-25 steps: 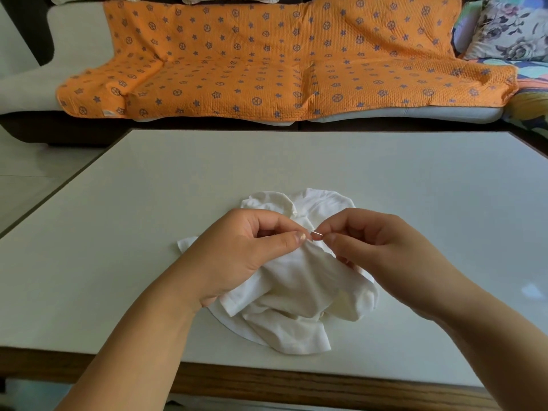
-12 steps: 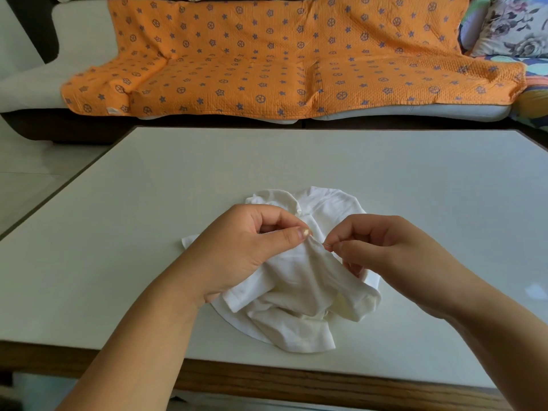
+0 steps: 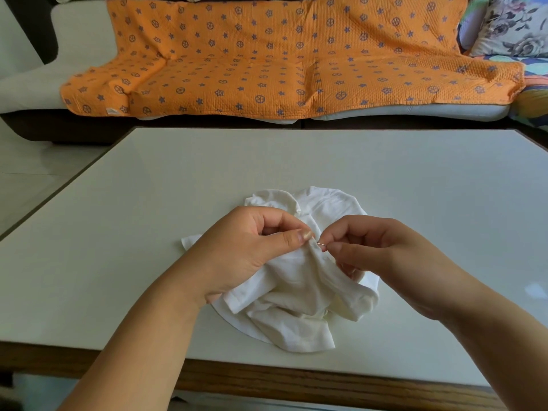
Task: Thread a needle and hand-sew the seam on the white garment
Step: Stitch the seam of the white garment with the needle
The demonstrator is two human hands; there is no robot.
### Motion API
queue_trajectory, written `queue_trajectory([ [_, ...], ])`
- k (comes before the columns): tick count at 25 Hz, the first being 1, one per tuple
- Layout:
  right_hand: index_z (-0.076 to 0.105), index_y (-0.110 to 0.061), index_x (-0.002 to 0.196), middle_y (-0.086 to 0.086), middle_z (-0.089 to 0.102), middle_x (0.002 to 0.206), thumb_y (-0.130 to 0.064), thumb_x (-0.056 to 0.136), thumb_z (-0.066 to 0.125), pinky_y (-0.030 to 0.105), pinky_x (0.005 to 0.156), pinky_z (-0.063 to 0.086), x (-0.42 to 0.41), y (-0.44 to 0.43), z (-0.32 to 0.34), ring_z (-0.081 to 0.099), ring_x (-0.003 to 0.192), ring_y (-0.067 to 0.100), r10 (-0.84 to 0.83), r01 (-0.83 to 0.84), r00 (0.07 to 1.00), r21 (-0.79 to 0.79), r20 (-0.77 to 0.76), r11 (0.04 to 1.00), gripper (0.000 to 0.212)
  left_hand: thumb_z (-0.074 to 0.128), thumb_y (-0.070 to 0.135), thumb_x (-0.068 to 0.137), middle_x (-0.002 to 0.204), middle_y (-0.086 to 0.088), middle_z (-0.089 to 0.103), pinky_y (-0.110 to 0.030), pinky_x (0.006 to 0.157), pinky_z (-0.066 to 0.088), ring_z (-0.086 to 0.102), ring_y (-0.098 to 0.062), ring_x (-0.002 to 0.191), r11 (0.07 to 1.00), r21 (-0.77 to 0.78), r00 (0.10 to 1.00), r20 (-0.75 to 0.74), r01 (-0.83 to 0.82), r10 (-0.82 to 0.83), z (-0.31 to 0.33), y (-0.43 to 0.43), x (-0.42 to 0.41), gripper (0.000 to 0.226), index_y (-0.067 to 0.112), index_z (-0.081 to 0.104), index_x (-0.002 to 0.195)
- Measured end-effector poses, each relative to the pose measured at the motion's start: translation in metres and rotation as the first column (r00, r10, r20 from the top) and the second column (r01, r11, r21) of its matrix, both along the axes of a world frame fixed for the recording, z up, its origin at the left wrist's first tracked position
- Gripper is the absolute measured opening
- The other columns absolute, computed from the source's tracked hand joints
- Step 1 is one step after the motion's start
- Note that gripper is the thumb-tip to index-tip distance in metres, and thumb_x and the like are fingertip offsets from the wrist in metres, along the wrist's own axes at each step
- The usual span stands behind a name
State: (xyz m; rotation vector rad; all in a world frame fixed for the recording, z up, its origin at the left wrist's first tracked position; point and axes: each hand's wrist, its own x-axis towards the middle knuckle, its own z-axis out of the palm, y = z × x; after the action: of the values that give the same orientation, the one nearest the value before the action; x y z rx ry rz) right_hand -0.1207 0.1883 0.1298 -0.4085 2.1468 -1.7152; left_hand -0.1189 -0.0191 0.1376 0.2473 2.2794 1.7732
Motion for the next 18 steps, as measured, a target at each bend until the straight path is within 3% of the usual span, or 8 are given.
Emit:
queue_trajectory([
  [3,0.074,-0.017,0.086,0.009,0.063,0.074,-0.025,0.082,0.073,0.025,0.065,0.050,0.0000,-0.0006,-0.0026,0.058,0.067,0.017,0.015,-0.013,1.000,-0.077,0.027,0.997,0.009,0.070,0.025,0.081,0.090,0.004,0.077,-0.016,0.084,0.052,0.070,-0.007,0.092,0.999,0.032,1.000,0.008,0.012,-0.012,-0.0004,0.0017,0.0000,0.010,0.021,0.076,0.088],
  [10,0.073,-0.009,0.084,0.014,0.070,0.071,-0.019,0.080,0.064,0.023,0.059,0.050,-0.0014,-0.0017,-0.0024,0.063,0.063,0.017,0.031,-0.023,0.998,-0.177,0.047,0.984,0.014,0.071,0.032,0.074,0.091,0.002,0.076,-0.025,0.087,0.049,0.070,-0.008,0.092,0.991,0.134,0.997,0.074,-0.006,-0.004,-0.0027,0.0016,-0.0001,0.017,0.021,0.077,0.086],
  [18,0.066,-0.003,0.090,0.018,0.074,0.080,-0.019,0.081,0.063,0.026,0.065,0.054,-0.0002,-0.0029,-0.0012,0.069,0.070,0.023,0.011,-0.005,0.999,-0.147,0.041,0.989,0.019,0.073,0.025,0.070,0.086,0.002,0.075,-0.023,0.087,0.046,0.070,-0.006,0.089,0.982,0.190,0.992,0.124,0.012,-0.037,-0.0043,0.0037,-0.0003,0.015,0.018,0.076,0.083],
])
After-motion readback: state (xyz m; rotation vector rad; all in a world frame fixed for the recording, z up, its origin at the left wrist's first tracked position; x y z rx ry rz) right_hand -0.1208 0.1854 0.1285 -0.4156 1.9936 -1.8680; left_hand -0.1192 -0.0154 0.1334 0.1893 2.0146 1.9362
